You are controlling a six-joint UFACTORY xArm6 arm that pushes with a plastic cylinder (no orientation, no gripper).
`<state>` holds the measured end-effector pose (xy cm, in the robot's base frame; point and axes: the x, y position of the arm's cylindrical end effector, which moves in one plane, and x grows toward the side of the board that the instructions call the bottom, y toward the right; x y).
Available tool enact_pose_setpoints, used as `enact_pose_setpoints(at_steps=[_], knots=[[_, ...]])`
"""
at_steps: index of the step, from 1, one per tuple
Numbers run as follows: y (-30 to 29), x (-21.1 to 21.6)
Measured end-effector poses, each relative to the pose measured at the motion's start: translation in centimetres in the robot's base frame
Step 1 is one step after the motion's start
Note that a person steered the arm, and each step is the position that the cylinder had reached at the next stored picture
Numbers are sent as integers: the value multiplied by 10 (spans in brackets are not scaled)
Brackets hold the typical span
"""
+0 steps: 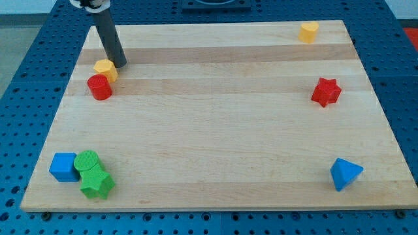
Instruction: Move your arm at yellow heart
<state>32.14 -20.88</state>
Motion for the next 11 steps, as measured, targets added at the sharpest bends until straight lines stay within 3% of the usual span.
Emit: enact_pose_setpoints(at_steps=[2, 3, 7, 9, 10, 11], knots=[[5, 0], [39, -6], [342, -59], [350, -34], [392, -22], [487, -51]])
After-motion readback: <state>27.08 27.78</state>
